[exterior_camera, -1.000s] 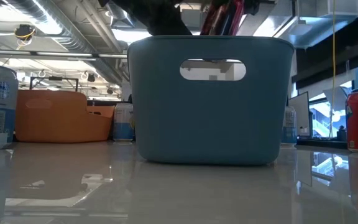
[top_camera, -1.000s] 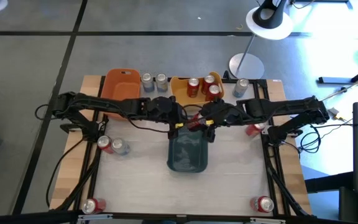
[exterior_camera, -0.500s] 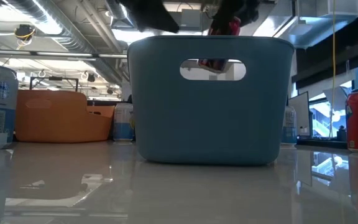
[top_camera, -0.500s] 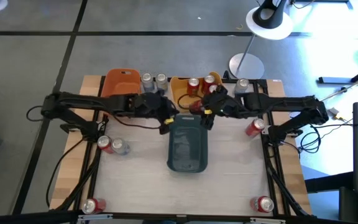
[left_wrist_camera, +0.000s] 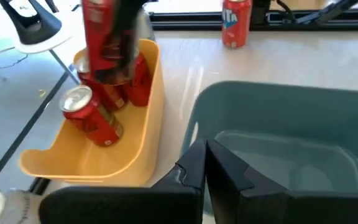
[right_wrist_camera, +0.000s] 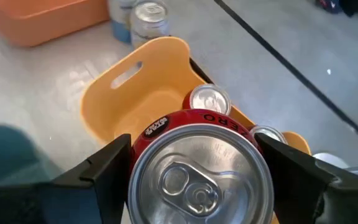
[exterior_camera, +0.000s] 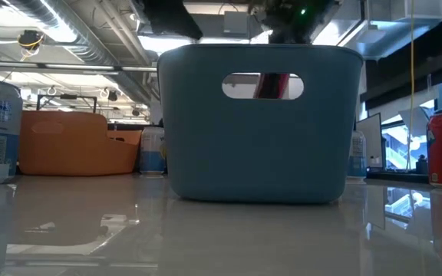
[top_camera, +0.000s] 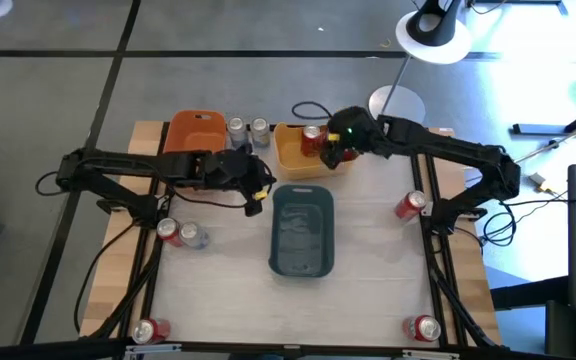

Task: Sort soda cans
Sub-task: Put the red soda can into the yellow bin

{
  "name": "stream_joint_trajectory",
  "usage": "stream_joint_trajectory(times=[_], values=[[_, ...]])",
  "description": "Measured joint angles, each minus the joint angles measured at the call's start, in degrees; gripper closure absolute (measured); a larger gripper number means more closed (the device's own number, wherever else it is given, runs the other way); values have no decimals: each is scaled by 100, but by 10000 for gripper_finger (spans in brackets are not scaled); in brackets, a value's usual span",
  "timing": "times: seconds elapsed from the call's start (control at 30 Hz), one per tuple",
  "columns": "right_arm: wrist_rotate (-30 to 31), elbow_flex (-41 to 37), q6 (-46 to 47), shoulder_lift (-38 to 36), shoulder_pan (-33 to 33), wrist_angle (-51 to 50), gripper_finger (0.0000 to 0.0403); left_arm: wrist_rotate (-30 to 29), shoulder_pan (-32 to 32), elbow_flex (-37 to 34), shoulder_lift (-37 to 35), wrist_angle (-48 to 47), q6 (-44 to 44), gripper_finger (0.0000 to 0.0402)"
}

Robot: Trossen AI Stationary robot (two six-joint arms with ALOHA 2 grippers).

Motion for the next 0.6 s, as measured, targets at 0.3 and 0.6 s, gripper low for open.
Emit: stream_joint_trajectory(times=[0.3,0.6], values=[[-653,-121,-30,618,-538,303,117,1,149,-1234,-19,1022,-576,396],[-721,-121,-229,1280,-538,338,118,2,144,-1597,-19,1527,-570,396]])
